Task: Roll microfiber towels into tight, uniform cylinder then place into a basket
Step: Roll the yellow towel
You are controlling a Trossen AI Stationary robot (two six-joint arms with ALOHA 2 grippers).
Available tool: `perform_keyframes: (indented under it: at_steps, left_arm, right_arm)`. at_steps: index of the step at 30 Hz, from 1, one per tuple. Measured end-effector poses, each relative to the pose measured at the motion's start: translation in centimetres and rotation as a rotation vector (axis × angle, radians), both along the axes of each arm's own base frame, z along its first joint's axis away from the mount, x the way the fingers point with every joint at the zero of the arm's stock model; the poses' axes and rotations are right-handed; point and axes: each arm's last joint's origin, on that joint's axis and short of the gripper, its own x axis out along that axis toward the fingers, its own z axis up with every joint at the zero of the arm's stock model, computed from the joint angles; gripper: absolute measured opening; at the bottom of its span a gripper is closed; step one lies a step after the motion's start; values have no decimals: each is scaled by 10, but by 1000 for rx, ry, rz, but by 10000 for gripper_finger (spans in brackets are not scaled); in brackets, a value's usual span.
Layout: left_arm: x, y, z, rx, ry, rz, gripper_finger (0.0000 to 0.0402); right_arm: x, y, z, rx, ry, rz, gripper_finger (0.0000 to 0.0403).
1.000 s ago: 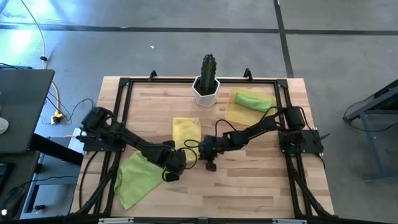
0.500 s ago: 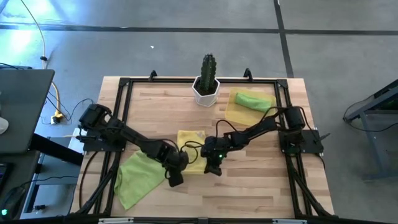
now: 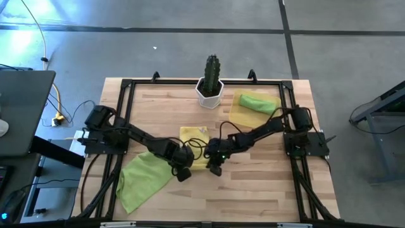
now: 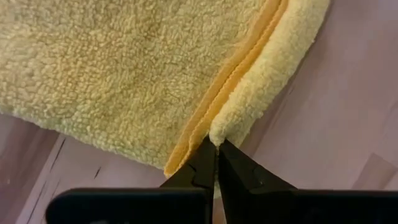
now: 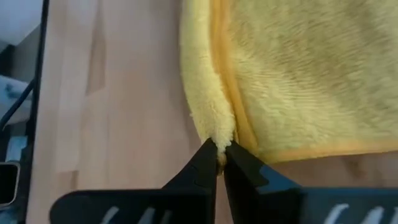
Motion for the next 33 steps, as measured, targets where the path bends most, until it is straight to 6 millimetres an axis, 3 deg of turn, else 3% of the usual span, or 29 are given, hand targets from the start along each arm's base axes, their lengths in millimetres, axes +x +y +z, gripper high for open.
perform_keyframes:
  at_steps: [4, 8, 14, 18, 22, 25, 33]
  left_arm:
    - [1, 0, -2, 9, 7, 5, 1]
    - [0, 1, -3, 22, 11, 6, 1]
    - [-1, 1, -4, 28, 23, -2, 1]
    - [-1, 1, -4, 29, 24, -12, 0]
    - [-1, 1, -4, 23, 26, -19, 0]
    - [-1, 1, -4, 21, 26, -19, 0]
    - [-1, 1, -4, 21, 24, -19, 0]
  right_arm:
    - [1, -1, 0, -50, -31, 35, 12]
    - [-1, 0, 4, -105, -57, 100, 51]
    - [-11, 1, 35, -93, -113, 227, 119]
    - [-15, 21, 49, -296, -252, 384, 128]
    - [-15, 46, 48, -522, -384, 517, 129]
    - [-13, 58, 35, -621, -397, 514, 129]
    - [-7, 58, 14, -785, -350, 392, 129]
